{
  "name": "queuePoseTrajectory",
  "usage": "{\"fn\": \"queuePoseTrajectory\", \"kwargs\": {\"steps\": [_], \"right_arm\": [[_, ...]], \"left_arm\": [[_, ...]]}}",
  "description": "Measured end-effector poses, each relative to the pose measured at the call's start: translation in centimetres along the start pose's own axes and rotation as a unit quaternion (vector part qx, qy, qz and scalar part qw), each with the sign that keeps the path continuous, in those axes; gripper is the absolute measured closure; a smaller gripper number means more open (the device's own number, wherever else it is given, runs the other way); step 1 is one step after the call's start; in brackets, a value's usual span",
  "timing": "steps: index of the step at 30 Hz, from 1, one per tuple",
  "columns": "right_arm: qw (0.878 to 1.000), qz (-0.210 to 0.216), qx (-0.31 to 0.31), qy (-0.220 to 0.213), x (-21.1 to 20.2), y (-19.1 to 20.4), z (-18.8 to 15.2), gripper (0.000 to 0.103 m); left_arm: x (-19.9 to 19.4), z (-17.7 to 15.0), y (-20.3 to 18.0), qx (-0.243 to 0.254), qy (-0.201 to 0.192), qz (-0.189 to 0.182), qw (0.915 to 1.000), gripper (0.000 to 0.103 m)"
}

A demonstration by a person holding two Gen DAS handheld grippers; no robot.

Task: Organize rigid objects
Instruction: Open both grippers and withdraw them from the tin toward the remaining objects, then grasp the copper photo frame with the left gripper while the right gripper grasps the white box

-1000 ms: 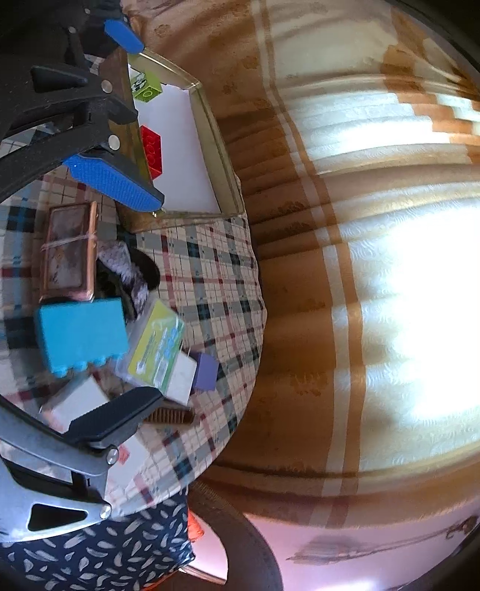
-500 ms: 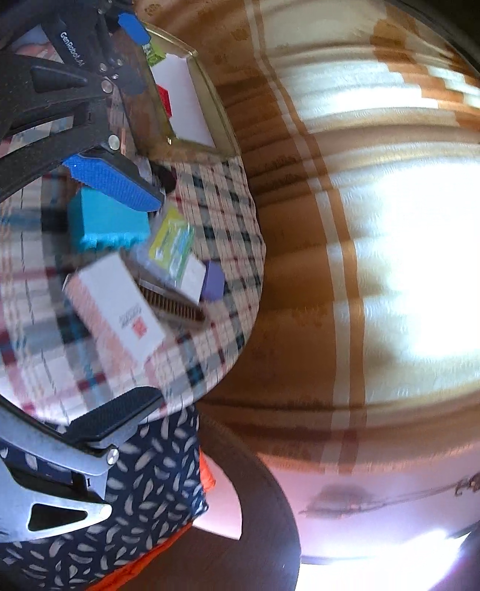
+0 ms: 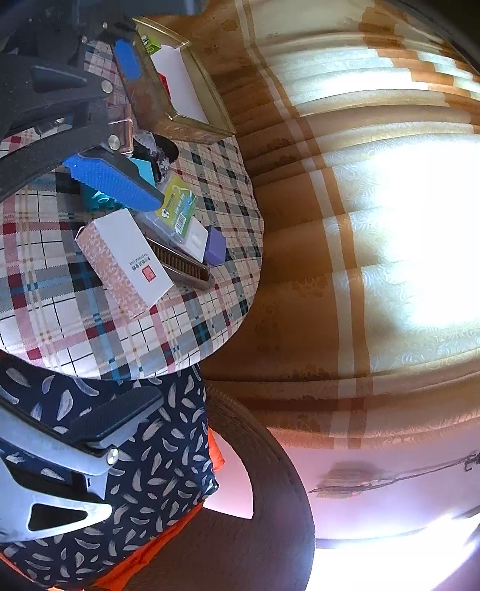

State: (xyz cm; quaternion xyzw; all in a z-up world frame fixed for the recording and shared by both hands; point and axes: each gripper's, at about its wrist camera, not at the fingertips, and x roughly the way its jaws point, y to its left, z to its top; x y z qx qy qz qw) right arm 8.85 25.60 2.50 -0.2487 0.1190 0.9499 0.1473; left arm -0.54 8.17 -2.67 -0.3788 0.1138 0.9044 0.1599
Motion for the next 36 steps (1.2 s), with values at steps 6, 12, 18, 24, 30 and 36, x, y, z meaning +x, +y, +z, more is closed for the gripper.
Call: {"fn": "queuePoseTrajectory", "kwargs": {"steps": [6, 12, 18, 24, 30, 36], "right_arm": [[1.0, -0.001, 0.005, 0.006, 0.1, -0.9, -0.2, 0.005], [1.0, -0.001, 0.009, 0.014, 0.4, -1.4, -0.3, 0.005], [1.0, 0.006, -0.005, 0.019, 0.6, -1.0, -0.4, 0.006], [0.997, 0.031, -0.045, 0.047, 1.7, 0.2, -0.3, 0.006], [0.987, 0.057, -0.111, 0.102, 4.1, 1.1, -0.4, 0.006], [0.975, 0.094, -0.145, 0.14, 5.9, 1.1, 0.2, 0.006]], "left_arm": [[1.4, 0.0, -0.5, -0.013, 0.033, -0.015, 0.9993, 0.002], [3.3, 0.1, 0.2, -0.053, 0.073, -0.04, 0.9951, 0.019], [2.4, -0.3, 1.1, -0.075, 0.058, -0.056, 0.9939, 0.02], [0.4, -1.1, 2.8, -0.11, 0.018, -0.053, 0.9924, 0.02], [-1.5, -1.5, 3.5, -0.097, -0.005, -0.033, 0.9948, 0.02], [-1.2, -1.3, 3.6, -0.098, -0.001, -0.035, 0.9946, 0.02]]}}
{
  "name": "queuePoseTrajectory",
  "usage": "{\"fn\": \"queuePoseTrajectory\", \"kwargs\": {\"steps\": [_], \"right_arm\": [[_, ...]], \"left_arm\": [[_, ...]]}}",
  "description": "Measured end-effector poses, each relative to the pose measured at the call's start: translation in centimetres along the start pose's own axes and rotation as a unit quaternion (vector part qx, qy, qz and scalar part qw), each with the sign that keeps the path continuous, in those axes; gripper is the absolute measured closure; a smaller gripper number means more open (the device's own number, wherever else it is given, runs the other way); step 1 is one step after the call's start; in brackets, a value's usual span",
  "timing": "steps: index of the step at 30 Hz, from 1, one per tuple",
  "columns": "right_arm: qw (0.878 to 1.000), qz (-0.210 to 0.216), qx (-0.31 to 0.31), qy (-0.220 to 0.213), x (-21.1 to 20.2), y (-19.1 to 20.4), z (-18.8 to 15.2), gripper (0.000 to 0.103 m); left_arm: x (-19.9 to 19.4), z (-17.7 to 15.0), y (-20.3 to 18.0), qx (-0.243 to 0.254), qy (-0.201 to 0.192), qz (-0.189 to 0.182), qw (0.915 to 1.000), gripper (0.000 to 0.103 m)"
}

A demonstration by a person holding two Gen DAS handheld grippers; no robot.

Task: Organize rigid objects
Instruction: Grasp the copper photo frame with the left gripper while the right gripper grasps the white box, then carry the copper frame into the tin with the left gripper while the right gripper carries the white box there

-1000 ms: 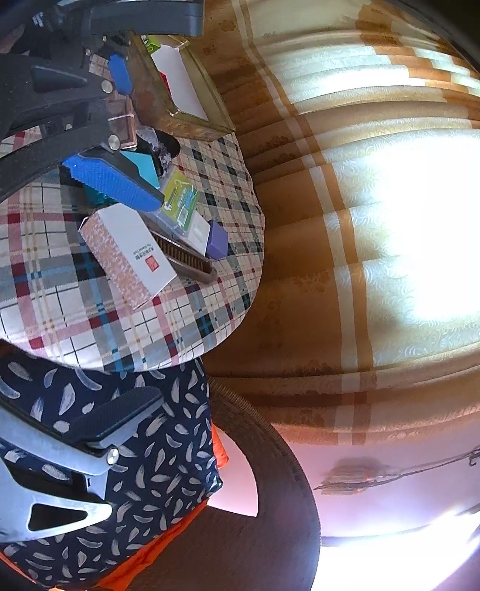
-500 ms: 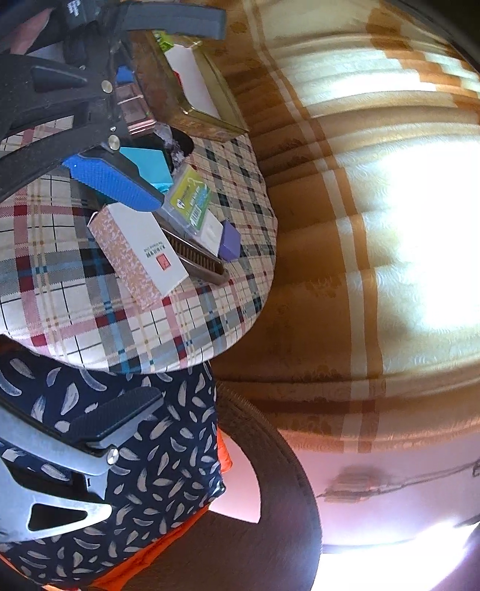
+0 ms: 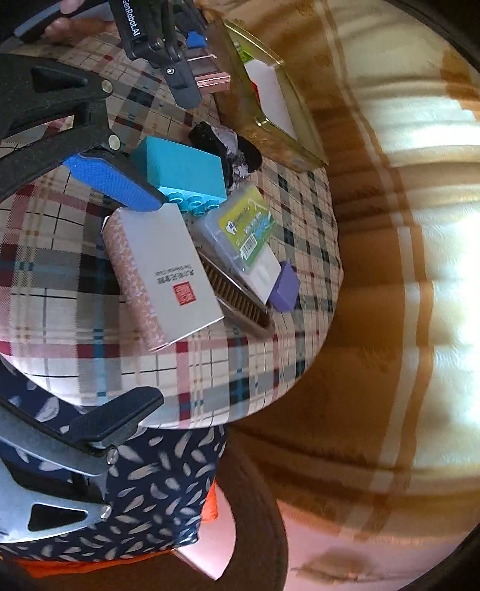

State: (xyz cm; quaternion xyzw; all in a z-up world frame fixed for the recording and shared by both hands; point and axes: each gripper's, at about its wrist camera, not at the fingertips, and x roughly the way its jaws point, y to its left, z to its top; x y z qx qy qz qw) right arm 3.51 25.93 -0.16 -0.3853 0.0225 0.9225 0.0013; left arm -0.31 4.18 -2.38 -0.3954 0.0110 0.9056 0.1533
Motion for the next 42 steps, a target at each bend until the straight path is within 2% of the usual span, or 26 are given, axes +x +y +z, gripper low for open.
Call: {"fn": "queuePoseTrajectory", "kwargs": {"steps": [6, 14, 15, 16, 19, 25, 30, 36, 42], "right_arm": [[0.998, -0.004, -0.056, 0.018, 0.1, 1.0, 0.6, 0.006], [0.995, -0.009, -0.089, 0.036, 1.9, 2.1, 0.3, 0.006], [0.995, -0.013, -0.091, 0.036, 2.0, 2.1, 0.2, 0.007], [0.995, -0.014, -0.091, 0.036, 1.9, 2.2, 0.1, 0.015], [0.996, -0.022, -0.085, 0.031, 1.5, 2.1, -0.1, 0.019], [1.0, -0.014, -0.023, -0.009, -1.5, 0.8, 1.0, 0.019], [0.997, 0.036, 0.04, -0.049, -3.7, 0.9, 2.8, 0.019], [0.995, 0.056, 0.032, -0.074, -3.9, 4.6, 4.0, 0.019], [0.993, 0.079, 0.013, -0.086, -3.0, 8.5, 5.5, 0.019]], "left_arm": [[0.3, -0.1, 0.0, 0.001, -0.002, 0.002, 1.0, 0.02], [0.2, -0.2, 0.4, -0.002, -0.002, 0.001, 1.0, 0.02], [0.2, -0.2, 0.5, -0.002, -0.002, 0.001, 1.0, 0.02], [0.2, -0.2, 0.6, -0.002, -0.002, 0.001, 1.0, 0.02], [0.3, -0.2, 0.6, -0.002, -0.001, -0.001, 1.0, 0.02], [-0.1, -0.3, 0.6, 0.0, -0.011, -0.007, 0.9999, 0.02], [-0.7, 0.0, 0.8, -0.002, -0.023, -0.008, 0.9997, 0.02], [-2.2, 0.7, 1.8, 0.002, -0.055, 0.011, 0.9984, 0.02], [-3.0, 1.7, 4.5, -0.023, -0.074, 0.033, 0.9964, 0.02]]}}
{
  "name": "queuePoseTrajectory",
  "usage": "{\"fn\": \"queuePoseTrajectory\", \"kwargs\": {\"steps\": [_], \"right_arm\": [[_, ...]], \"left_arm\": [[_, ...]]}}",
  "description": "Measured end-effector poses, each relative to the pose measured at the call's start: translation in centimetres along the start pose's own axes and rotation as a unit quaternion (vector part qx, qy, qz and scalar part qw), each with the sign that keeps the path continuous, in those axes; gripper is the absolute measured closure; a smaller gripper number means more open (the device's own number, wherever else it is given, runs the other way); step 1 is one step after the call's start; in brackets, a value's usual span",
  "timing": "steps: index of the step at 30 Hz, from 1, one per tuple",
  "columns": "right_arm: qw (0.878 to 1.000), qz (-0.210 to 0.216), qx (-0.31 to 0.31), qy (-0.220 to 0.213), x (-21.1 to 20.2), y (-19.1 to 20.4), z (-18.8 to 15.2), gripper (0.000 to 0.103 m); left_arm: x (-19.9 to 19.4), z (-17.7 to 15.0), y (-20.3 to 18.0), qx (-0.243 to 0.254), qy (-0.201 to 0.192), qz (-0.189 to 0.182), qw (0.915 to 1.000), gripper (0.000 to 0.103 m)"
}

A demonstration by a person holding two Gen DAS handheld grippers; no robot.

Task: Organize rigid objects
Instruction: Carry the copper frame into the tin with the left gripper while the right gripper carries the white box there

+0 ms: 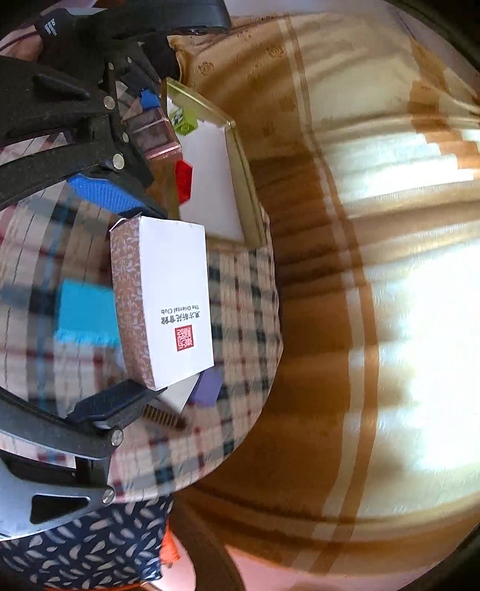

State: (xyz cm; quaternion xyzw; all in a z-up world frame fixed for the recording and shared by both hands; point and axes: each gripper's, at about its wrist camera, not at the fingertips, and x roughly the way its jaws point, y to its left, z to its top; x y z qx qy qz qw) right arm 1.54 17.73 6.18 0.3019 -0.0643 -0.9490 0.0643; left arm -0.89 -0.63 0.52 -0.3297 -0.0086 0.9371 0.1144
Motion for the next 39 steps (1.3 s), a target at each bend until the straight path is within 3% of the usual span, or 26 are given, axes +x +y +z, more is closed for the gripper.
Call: {"fn": "queuePoseTrajectory", "kwargs": {"steps": [8, 16, 33, 39], "right_arm": [[0.999, 0.0, -0.008, -0.038, 2.1, 4.1, 1.4, 0.019], [0.999, -0.004, -0.013, -0.05, 4.2, 6.5, 1.6, 0.019], [0.996, -0.033, -0.033, -0.08, 8.7, 10.4, 2.3, 0.019], [0.994, -0.054, -0.04, -0.085, 10.0, 11.0, 2.1, 0.019]], "left_arm": [[-0.5, 1.2, 3.5, -0.015, -0.031, 0.048, 0.9983, 0.02], [0.3, 1.5, 6.9, -0.039, -0.035, 0.085, 0.995, 0.02], [2.6, 2.6, 9.8, -0.057, -0.037, 0.128, 0.9894, 0.02], [3.3, 2.7, 11.0, -0.061, -0.039, 0.167, 0.9834, 0.02]]}}
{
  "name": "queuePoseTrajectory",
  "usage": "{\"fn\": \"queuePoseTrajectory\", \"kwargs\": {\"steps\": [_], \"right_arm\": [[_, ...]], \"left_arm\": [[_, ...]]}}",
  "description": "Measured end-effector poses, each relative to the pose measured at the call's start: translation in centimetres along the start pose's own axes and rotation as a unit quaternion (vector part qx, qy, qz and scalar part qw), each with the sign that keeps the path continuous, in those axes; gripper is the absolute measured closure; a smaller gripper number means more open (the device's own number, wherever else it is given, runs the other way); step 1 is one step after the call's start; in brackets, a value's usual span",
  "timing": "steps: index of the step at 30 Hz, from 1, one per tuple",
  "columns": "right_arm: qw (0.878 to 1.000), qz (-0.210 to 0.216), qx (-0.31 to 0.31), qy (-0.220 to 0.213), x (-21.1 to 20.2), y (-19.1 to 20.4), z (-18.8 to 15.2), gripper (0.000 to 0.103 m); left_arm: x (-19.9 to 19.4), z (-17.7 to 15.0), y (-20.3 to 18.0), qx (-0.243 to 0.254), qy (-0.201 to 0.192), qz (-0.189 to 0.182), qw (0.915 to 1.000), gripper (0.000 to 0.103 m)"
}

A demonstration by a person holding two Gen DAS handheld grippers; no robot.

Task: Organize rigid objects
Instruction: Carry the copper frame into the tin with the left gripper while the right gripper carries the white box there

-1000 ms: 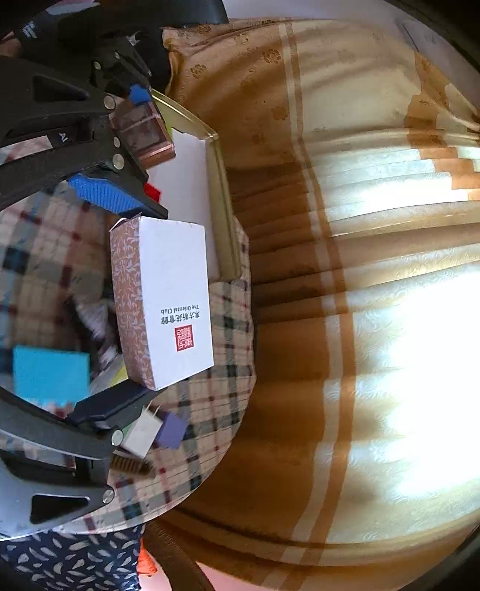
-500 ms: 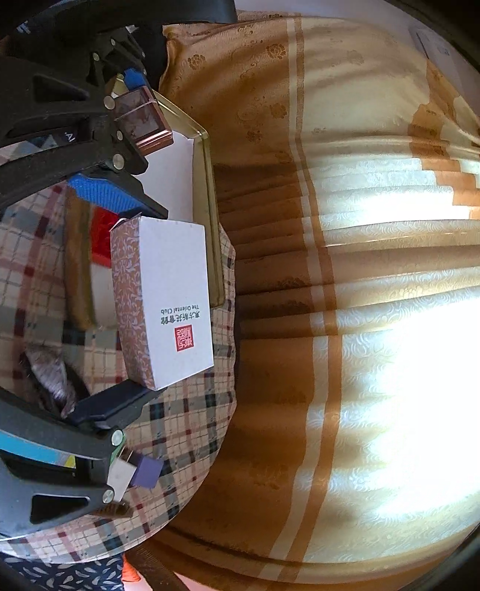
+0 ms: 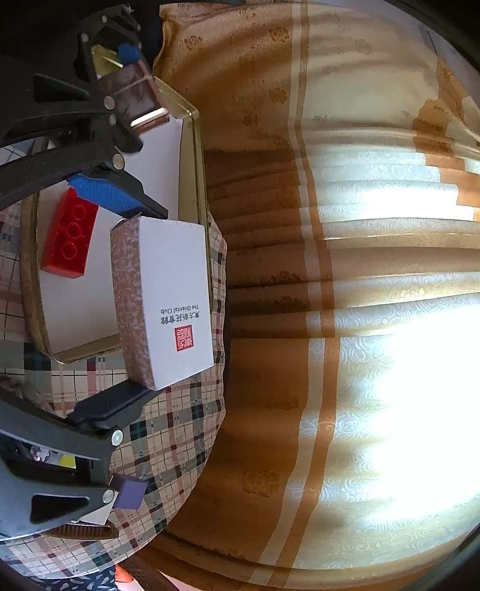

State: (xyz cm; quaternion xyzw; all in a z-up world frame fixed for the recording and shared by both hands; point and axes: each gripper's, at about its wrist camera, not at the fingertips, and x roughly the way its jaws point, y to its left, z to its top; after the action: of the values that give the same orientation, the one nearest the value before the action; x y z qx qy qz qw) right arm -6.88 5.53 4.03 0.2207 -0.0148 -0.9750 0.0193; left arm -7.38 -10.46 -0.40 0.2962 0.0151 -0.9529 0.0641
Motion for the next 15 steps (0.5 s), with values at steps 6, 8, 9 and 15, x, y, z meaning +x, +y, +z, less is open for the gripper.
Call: {"fn": "queuePoseTrajectory", "kwargs": {"steps": [6, 8, 9, 15], "right_arm": [[1.0, -0.004, -0.014, 0.01, 1.1, 0.5, -0.3, 0.019], [1.0, -0.005, -0.012, 0.016, 1.7, 0.5, -0.3, 0.019], [1.0, -0.006, -0.011, 0.018, 1.8, 0.5, -0.3, 0.019], [0.999, -0.005, -0.012, 0.033, 2.8, 0.5, -0.4, 0.019]], "left_arm": [[1.1, 0.0, 0.6, -0.017, 0.017, 0.002, 0.9997, 0.02], [1.3, 0.2, 0.6, -0.016, 0.015, 0.007, 0.9997, 0.02], [1.4, 0.2, 0.5, -0.014, 0.016, 0.007, 0.9997, 0.02], [2.4, 0.4, 0.5, -0.016, 0.034, 0.012, 0.9992, 0.02]]}}
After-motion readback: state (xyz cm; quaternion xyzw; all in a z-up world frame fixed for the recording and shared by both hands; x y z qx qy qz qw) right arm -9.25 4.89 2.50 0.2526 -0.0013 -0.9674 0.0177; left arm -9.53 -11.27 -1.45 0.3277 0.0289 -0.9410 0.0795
